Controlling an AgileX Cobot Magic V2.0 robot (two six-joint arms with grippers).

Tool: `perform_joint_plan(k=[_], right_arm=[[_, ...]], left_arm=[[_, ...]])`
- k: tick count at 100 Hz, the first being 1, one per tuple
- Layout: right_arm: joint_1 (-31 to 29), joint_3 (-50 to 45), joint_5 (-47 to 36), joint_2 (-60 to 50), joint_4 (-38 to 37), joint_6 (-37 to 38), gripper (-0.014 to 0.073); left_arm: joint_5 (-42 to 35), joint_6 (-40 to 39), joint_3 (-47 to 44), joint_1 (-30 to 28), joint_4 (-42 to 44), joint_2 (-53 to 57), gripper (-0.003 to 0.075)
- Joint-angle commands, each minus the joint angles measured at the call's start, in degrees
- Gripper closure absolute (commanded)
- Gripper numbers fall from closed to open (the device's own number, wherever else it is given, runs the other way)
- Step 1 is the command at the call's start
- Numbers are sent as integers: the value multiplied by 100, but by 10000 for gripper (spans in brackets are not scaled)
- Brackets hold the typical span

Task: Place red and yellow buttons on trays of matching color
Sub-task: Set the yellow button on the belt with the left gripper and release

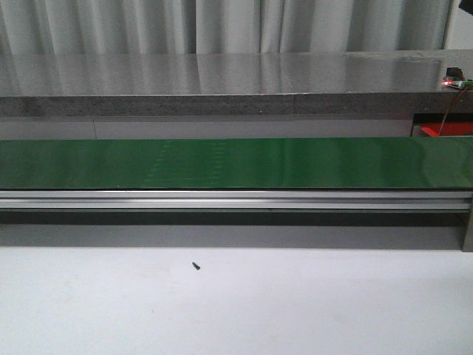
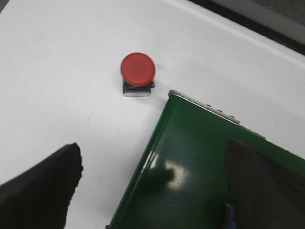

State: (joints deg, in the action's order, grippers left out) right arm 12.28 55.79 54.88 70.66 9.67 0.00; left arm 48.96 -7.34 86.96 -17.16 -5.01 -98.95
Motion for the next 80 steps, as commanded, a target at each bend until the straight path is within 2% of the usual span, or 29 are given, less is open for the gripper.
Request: perform_joint_plan(k=[1, 23, 54, 80], right_arm=[[-1, 136, -120, -160, 61, -30, 699], [-1, 136, -165, -160, 61, -30, 699], [-1, 136, -165, -160, 61, -30, 699], [-1, 136, -165, -160, 61, -30, 699]], left_arm=[[-387, -124, 190, -115, -269, 20, 120], [-986, -195, 190, -159, -732, -480, 120], [-1631, -680, 190, -172, -742, -1046, 120], [-2159, -781, 190, -172, -891, -1386, 120]])
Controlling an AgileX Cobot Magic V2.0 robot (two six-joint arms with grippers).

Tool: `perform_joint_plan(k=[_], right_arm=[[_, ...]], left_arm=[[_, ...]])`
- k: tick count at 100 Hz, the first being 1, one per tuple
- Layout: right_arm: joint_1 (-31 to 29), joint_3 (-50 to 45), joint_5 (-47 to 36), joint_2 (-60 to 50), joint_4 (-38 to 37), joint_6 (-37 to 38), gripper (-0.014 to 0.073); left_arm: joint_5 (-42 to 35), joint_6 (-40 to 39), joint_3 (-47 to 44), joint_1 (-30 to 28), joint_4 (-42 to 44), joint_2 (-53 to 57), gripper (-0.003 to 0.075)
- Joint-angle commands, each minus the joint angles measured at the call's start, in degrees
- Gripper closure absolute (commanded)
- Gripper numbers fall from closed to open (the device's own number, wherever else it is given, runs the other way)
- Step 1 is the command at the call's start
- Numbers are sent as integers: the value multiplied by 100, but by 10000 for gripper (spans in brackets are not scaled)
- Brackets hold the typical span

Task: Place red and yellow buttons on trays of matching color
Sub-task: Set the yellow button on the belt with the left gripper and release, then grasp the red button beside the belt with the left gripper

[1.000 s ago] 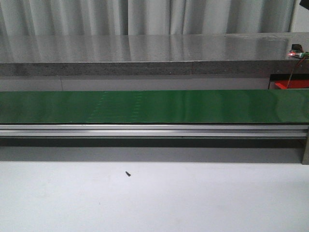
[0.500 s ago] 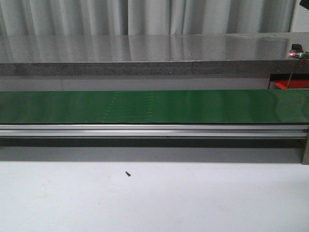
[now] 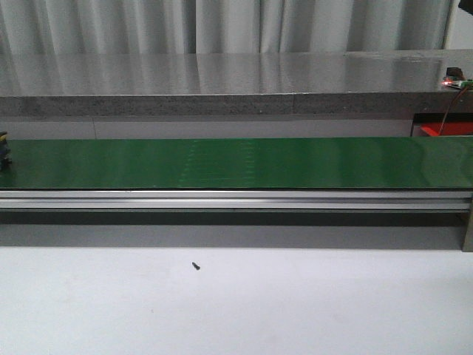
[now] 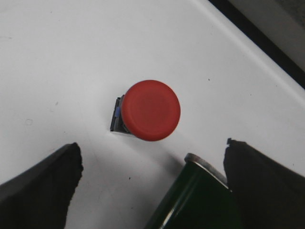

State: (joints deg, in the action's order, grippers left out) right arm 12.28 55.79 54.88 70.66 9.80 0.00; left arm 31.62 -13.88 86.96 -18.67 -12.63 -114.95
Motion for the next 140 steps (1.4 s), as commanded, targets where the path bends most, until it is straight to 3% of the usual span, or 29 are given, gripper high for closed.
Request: perform_joint_plan(k=[1, 38, 77, 86, 101, 113, 140], right_arm=[[-1, 136, -165, -160, 48, -30, 699], [-1, 136, -159, -160, 48, -30, 699], [-1, 136, -175, -160, 48, -30, 699], [-1, 136, -175, -160, 48, -30, 699], [-1, 136, -175, -160, 48, -30, 699], [-1, 136, -175, -160, 48, -30, 699], [-1, 136, -164, -160, 48, -30, 699]], left_arm=[[-447, -154, 190, -21, -128, 197, 120], [-1308, -194, 190, -21, -128, 33, 120], [-1228, -194, 190, -21, -236, -313, 125], [-1231, -194, 190, -21, -236, -326, 178], [-1262, -194, 190, -21, -236, -326, 402], [-1262, -194, 190, -21, -236, -326, 524], [-1056, -194, 190, -21, -212, -179, 545]])
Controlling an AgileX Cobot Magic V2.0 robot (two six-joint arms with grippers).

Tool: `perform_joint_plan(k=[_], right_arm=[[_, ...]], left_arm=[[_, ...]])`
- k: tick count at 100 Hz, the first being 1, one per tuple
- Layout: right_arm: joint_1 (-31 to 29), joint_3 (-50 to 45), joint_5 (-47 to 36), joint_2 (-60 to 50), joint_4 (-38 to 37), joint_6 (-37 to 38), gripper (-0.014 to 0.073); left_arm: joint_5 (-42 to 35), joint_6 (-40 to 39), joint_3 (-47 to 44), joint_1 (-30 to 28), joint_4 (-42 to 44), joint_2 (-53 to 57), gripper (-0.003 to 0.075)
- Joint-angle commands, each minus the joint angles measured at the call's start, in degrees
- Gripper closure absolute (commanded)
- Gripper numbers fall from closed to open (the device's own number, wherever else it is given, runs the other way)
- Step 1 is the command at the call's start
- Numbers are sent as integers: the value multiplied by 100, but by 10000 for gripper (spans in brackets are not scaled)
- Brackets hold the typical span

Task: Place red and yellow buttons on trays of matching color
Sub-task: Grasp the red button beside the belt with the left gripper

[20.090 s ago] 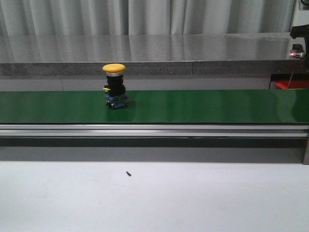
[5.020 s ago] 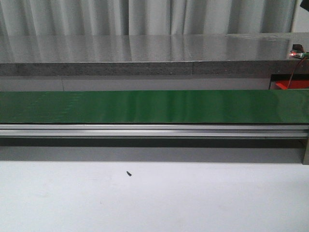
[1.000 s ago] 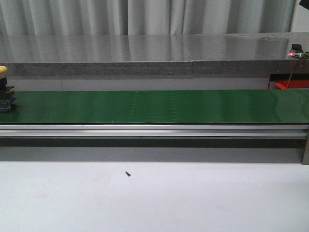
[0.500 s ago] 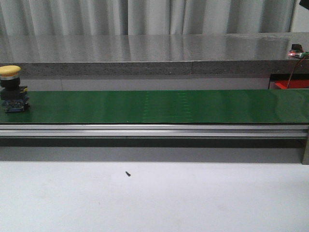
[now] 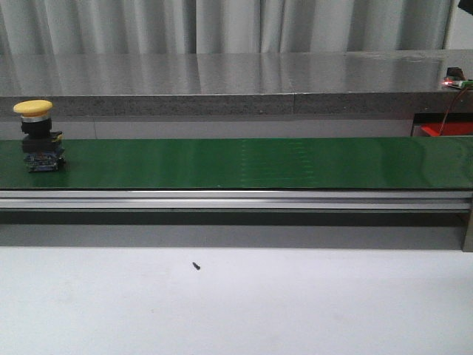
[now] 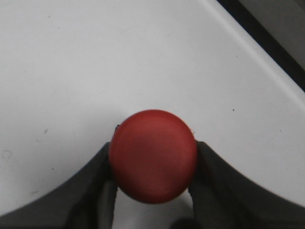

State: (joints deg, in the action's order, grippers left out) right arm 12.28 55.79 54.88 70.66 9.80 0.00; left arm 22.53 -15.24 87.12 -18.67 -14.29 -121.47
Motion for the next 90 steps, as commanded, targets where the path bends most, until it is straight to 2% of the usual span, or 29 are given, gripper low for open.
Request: perform_joint_plan(k=[1, 46, 73, 90], right_arm=[[-1, 136, -164, -160, 48, -30, 699], [-1, 136, -152, -160, 48, -30, 699], [-1, 136, -164, -160, 50, -30, 699], [-1, 136, -200, -160, 50, -30, 699]], left_arm=[[-124, -58, 174, -21, -46, 485, 545], [1297, -35, 174, -21, 1429, 1809, 545], [2306, 543, 174, 69, 1429, 2362, 545], [2583, 833, 164, 182, 1193, 2466, 545]])
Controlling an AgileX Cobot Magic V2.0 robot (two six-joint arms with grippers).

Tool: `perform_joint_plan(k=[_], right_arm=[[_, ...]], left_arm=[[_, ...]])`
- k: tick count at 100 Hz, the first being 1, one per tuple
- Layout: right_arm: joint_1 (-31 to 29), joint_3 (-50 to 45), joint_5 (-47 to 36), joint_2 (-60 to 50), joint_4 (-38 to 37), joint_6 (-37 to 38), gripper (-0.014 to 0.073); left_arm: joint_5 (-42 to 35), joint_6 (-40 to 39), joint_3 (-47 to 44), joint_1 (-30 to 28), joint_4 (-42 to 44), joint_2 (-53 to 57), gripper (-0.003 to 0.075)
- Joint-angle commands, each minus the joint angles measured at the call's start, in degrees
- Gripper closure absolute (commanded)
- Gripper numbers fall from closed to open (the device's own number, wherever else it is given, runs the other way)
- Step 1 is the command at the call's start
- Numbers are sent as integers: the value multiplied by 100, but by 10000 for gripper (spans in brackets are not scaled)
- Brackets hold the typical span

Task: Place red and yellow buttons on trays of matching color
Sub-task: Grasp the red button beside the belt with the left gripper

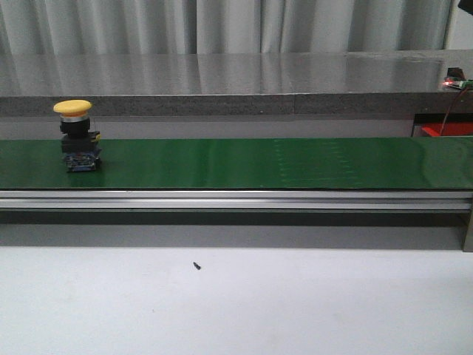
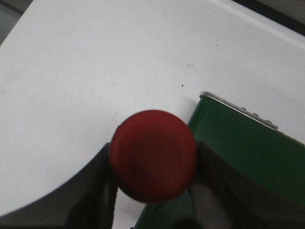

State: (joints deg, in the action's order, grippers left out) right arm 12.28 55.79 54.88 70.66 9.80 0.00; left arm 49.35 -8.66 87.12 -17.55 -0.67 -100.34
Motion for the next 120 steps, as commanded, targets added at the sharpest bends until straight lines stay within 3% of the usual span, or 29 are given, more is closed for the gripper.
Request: perform_joint_plan(k=[1, 18, 64, 76, 88, 95, 120], right_arm=[[-1, 136, -200, -160, 50, -30, 699], [-1, 136, -206, -160, 50, -30, 699], [-1, 136, -206, -160, 50, -30, 699], [-1, 136, -218, -160, 50, -30, 699], [-1, 136, -236, -160, 50, -30, 699], [-1, 136, -236, -160, 50, -30, 699], [-1, 136, -243, -160, 50, -30, 699]], left_arm=[[-97, 190, 153, 91, -196, 354, 545], [-181, 492, 20, 227, -784, 354, 545], [-727, 707, -770, 566, -890, 331, 532], [-683, 866, -770, 566, -983, 331, 428], [-596, 866, -770, 566, -1021, 331, 201], [-552, 866, -770, 566, -1021, 331, 108], [-509, 866, -770, 566, -1021, 608, 102]])
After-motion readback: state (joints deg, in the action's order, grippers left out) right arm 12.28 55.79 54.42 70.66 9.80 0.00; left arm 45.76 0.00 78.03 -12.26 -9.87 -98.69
